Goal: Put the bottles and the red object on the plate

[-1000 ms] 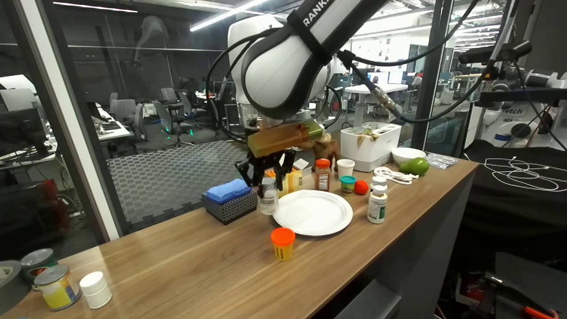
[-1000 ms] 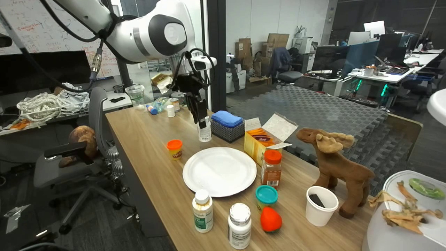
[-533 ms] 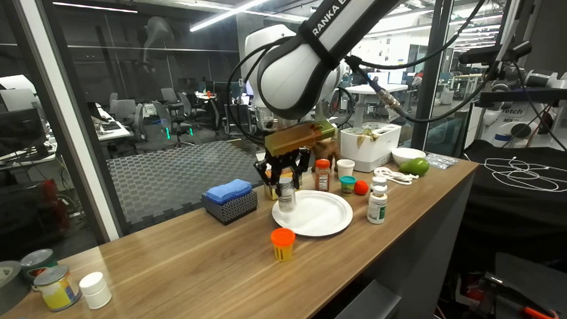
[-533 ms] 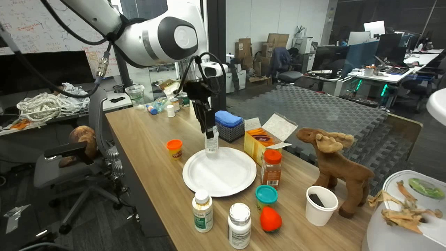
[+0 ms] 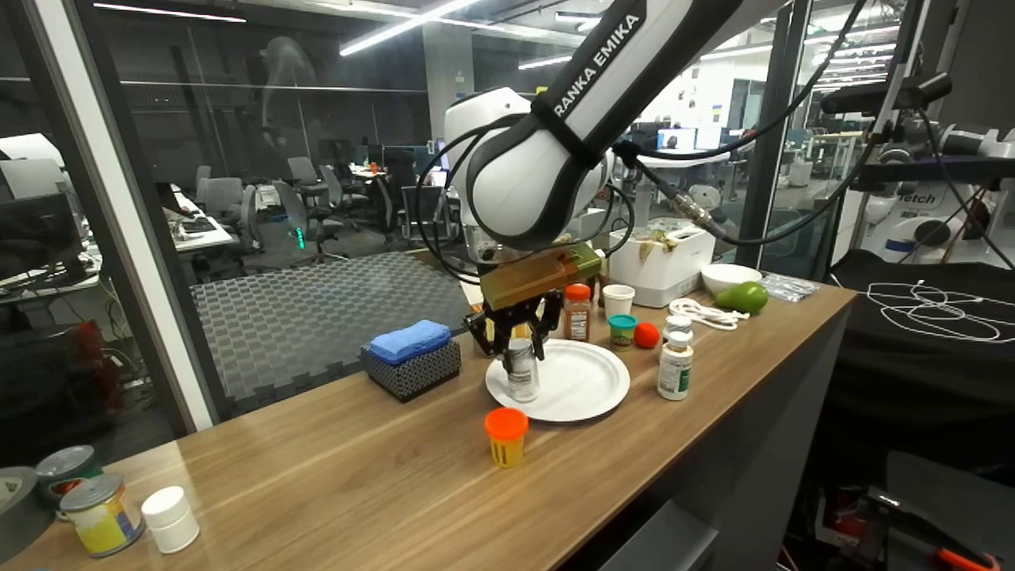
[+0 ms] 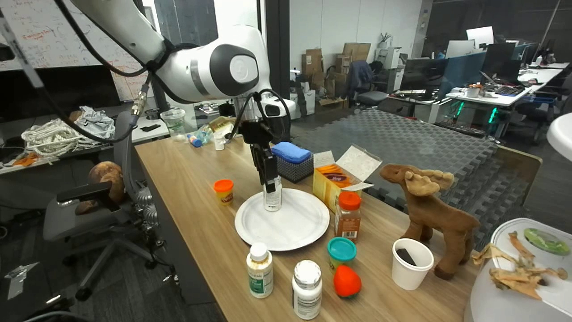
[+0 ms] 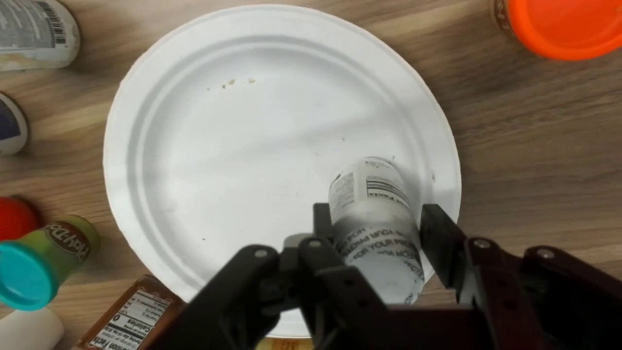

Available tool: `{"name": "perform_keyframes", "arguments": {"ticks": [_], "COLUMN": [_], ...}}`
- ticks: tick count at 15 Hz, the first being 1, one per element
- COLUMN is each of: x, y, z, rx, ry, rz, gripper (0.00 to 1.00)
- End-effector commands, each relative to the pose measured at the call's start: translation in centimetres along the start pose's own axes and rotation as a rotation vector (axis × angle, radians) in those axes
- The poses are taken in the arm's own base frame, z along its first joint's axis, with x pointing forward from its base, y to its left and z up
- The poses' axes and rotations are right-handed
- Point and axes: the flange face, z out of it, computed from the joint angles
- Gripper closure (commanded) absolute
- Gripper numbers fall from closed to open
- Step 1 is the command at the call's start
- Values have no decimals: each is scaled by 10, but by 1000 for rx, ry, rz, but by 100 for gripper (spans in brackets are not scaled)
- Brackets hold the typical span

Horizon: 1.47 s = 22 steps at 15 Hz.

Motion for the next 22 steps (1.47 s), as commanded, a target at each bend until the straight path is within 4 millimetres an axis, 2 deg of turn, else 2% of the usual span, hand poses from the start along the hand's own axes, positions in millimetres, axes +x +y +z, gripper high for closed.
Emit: {"name": "perform_keyframes", "arguments": {"ticks": [1, 2, 3, 6, 11, 13, 16, 19, 22], "x": [1, -1, -2, -7, -35, -50, -77, -111, -146], "y": [6, 9, 12, 22, 36, 32, 17, -4, -22], "z": [-6, -7, -7, -18, -67, -90, -105, -94, -62], "rx": [20, 23, 26, 28, 26, 104, 229, 284, 244], "ry": [51, 53, 55, 65, -19, -52, -108, -167, -155], "rz": [46, 51, 58, 75, 23, -18, -61, -80, -104], "gripper": [75, 40, 23, 2, 0, 0, 0, 0, 0]}}
